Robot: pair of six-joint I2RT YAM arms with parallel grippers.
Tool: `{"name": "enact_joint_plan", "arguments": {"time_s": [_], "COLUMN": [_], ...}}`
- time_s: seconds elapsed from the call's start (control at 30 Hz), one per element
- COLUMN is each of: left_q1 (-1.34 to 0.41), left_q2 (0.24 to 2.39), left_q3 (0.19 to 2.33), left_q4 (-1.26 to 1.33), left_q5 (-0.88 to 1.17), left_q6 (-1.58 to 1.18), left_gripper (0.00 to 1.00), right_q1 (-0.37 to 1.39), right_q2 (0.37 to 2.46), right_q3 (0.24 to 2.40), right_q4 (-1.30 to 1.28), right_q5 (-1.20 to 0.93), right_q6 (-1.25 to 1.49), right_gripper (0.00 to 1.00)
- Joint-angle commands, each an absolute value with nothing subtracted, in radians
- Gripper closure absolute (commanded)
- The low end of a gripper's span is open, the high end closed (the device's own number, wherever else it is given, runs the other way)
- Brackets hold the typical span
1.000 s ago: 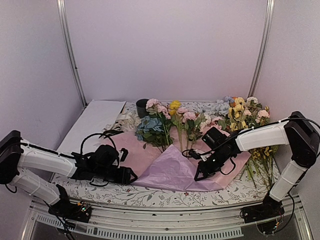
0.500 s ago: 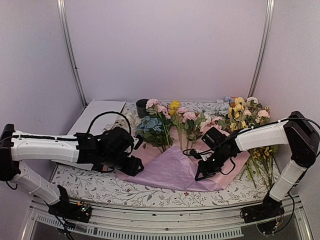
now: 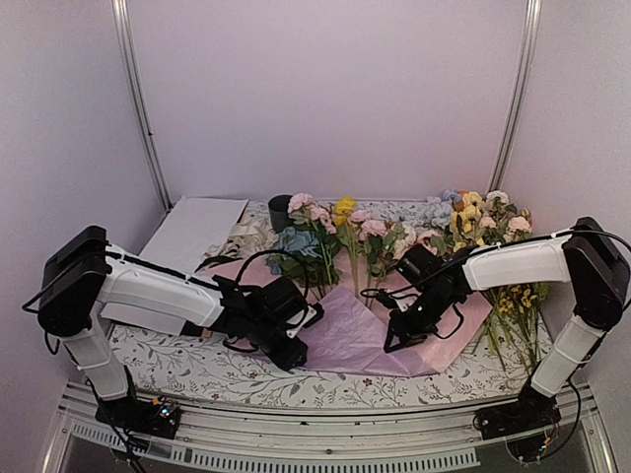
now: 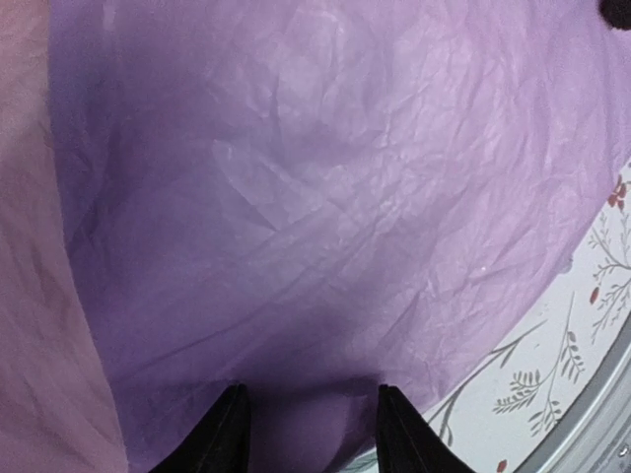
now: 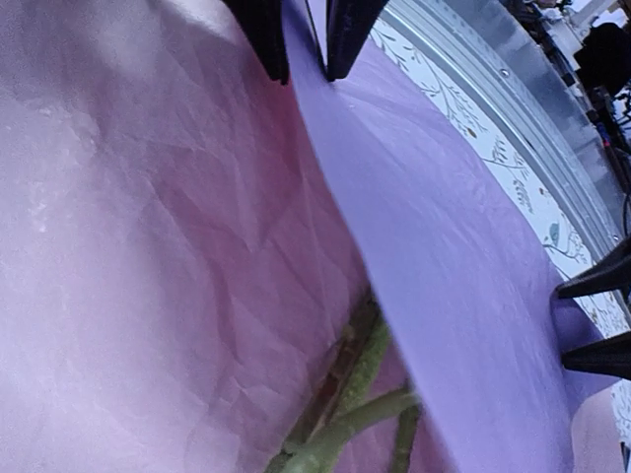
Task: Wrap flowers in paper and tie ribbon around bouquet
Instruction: Press the fold line at the center of the board.
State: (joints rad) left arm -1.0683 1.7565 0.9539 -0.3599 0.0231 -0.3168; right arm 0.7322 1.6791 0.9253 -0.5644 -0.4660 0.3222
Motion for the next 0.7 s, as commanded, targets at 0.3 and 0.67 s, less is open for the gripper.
{"name": "enact_joint_plan", "arguments": {"time_s": [0.3, 0.67], "left_q1": [-1.056, -1.045], "left_q2": [1.759, 1.716], "left_q3": [0.827, 0.763], "left_q4": [-0.294, -0.265], "left_q5": [0.153, 0.194], "left_q6": [-0.425, -0.458], "left_gripper": [0.57, 0.59], "right_q1": [0.907, 0.817], "right_q2": [1.555, 1.716], "right_q3": [1.144, 0.880], "right_q4": [-0.746, -0.447], "right_q5": [-0.363, -0.487], "right_q6": [0.457, 0.473], "right_gripper": [0.66, 0.98]}}
